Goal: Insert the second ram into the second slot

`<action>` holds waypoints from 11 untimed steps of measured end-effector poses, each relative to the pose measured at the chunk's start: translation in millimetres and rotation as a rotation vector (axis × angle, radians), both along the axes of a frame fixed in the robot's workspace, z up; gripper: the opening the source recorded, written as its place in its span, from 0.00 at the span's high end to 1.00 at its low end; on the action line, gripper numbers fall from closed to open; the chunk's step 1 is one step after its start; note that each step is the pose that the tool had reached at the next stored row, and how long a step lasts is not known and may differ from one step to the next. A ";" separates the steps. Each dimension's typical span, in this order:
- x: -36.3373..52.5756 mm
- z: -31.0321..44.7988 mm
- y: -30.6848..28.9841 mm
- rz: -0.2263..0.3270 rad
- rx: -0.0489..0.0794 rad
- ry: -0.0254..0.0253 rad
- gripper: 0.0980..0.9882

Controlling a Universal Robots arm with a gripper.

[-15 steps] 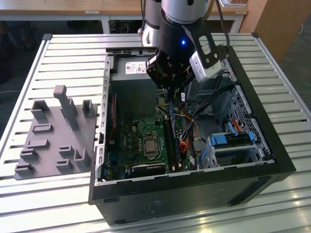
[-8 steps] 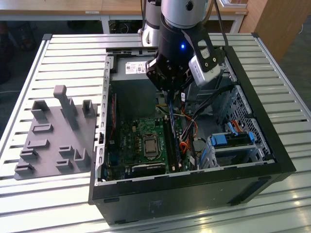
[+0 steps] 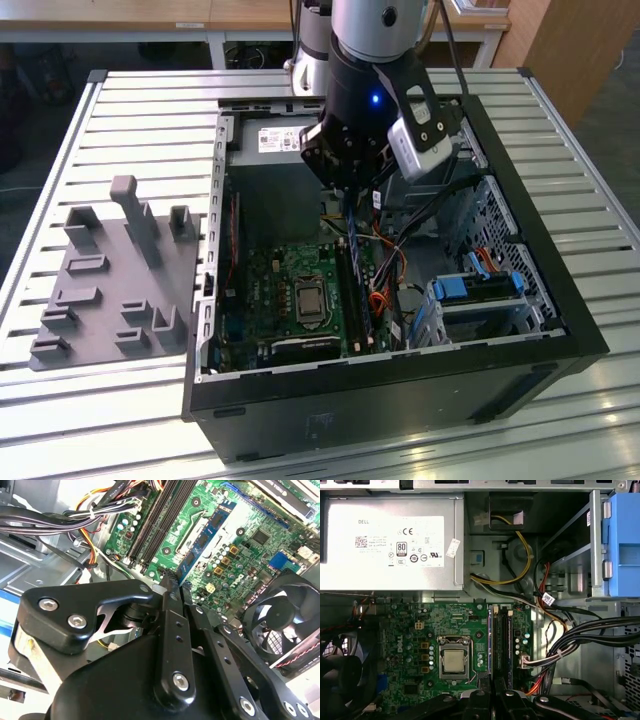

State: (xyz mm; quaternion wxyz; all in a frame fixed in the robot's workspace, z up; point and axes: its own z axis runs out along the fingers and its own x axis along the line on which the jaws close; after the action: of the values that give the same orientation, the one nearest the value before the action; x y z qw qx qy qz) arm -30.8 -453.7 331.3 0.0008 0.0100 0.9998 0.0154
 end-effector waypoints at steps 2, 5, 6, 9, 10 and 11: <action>0.0 -0.5 0.0 0.000 0.000 0.0004 0.96; 0.0 -1.2 0.0 0.000 0.000 0.0010 0.96; 0.0 -1.6 0.0 0.000 0.000 0.0012 0.96; 0.0 -2.5 0.0 0.000 0.000 0.0016 0.96; 0.0 -2.8 0.0 0.000 0.000 0.0016 0.96; 0.0 -3.1 0.0 0.000 0.000 0.0017 0.96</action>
State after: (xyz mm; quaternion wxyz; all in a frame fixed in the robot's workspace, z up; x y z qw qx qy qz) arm -30.8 -453.7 328.2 -0.0001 0.0100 0.9998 0.0155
